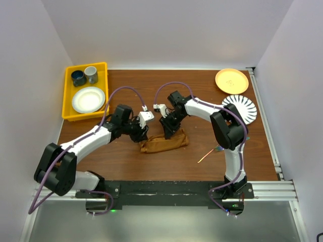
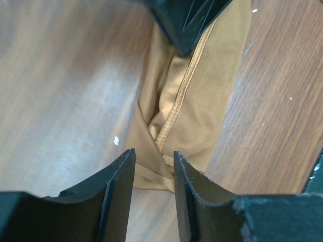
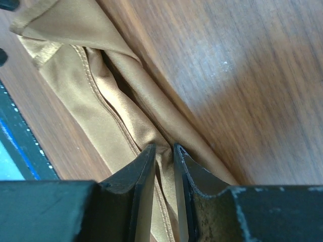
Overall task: Fold the napkin into a case and place the utensils inside
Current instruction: Stuff the smaller-rectangle-folded napkin at the center of the board, then smooth out the smaller rectangle-folded napkin at the center of the board.
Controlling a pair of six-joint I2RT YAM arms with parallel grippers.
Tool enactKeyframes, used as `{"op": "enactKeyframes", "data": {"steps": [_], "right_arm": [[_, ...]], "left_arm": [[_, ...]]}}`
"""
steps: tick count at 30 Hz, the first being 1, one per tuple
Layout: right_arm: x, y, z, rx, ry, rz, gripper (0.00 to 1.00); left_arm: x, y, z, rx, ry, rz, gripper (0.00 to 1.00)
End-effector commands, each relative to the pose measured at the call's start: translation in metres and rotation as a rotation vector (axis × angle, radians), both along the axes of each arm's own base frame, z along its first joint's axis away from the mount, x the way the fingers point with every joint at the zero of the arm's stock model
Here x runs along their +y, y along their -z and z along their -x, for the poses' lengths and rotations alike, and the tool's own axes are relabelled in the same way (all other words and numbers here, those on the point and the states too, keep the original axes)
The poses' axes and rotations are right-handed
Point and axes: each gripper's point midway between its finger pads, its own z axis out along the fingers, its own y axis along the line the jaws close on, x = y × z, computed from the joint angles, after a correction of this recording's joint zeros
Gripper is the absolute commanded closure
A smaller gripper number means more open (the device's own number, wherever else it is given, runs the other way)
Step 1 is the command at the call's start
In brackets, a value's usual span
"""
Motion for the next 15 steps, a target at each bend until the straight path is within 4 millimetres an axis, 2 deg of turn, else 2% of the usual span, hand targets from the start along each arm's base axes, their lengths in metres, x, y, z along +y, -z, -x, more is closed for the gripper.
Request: {"op": "enactKeyframes", "data": {"steps": [1,4,8,11,15], "right_arm": [[0.016,-0.035,-0.004,0.006,0.01,-0.099,0.74],[0.019,-0.052,-0.006,0.029,0.033,-0.142,0.71],[0.022,-0.065,-0.026,0.019,0.081,-0.18,0.7],[0.022,-0.058,-0.04,0.002,0.1,-0.162,0.7],[0.026,-0.045,-0.048,-0.003,0.108,-0.148,0.7]], "left_arm": [[-0.014,-0.033,-0.017,-0.208,0.148,0.017,0.57],[-0.027,-0.039,-0.016,-0.28,0.247,0.001,0.56],[-0.052,-0.043,-0.012,-0.39,0.361,-0.03,0.56],[-0.067,-0.04,-0.01,-0.437,0.411,-0.053,0.55],[-0.077,-0.026,-0.007,-0.461,0.454,-0.105,0.54]]}}
